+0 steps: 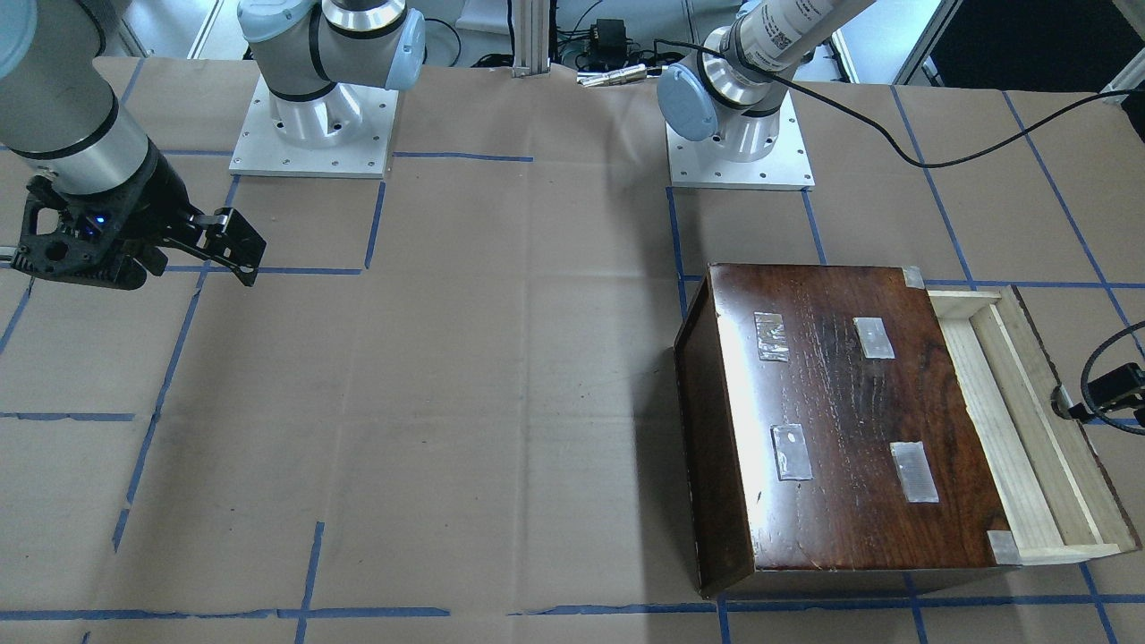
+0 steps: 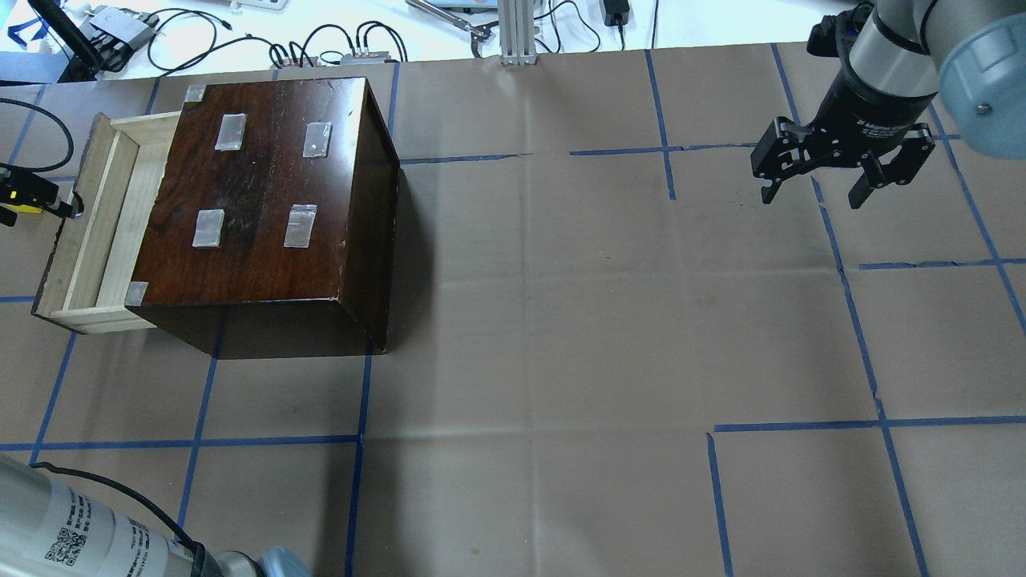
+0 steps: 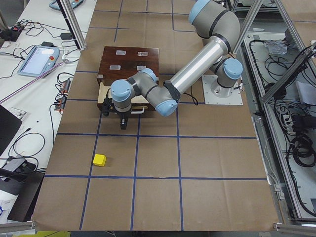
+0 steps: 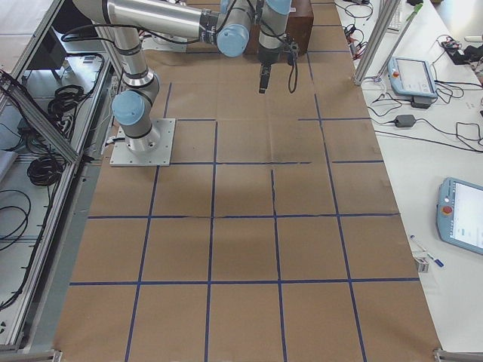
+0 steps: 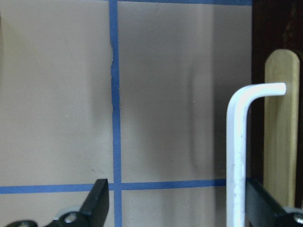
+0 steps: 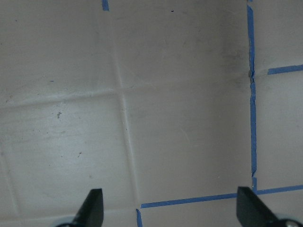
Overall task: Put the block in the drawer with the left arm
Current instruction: 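Release the handle and move the left gripper over the yellow cube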
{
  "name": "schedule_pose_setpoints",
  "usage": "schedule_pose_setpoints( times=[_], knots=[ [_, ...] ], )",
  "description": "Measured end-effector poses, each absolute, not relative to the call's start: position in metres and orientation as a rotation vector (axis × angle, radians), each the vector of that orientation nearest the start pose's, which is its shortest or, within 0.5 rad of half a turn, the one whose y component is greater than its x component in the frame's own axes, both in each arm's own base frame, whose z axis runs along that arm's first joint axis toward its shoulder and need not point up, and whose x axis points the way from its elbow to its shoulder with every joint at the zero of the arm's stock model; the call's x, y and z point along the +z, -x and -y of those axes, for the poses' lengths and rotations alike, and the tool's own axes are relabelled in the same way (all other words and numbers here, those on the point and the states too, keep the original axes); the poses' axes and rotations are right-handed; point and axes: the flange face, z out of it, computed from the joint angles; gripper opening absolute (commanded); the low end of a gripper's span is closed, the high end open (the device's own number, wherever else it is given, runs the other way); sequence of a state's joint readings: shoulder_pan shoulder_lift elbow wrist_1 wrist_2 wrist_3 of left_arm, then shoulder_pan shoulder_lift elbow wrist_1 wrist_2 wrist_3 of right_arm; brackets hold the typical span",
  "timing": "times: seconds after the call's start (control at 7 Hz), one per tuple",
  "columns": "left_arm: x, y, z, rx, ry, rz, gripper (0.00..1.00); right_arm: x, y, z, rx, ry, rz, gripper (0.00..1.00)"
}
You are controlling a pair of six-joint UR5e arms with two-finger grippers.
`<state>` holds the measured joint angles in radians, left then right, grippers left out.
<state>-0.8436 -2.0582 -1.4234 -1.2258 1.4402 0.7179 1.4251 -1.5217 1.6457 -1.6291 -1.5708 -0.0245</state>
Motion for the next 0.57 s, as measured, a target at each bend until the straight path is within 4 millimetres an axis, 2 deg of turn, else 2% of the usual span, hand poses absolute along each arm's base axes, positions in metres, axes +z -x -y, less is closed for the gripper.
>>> schedule_pose_setpoints(
  times=[0.14, 0.57],
  knots=[
    [0.313, -0.34, 0.597, -0.16, 0.005, -3.222, 0.98, 0.432, -0.059, 0.517, 0.103, -0.19, -3.129, 1.0],
    [0.348, -0.352, 0.607, -0.233, -0.009, -3.173, 0.98, 0.432, -0.059, 0.517, 0.103, -0.19, -3.129, 1.0]
  ],
)
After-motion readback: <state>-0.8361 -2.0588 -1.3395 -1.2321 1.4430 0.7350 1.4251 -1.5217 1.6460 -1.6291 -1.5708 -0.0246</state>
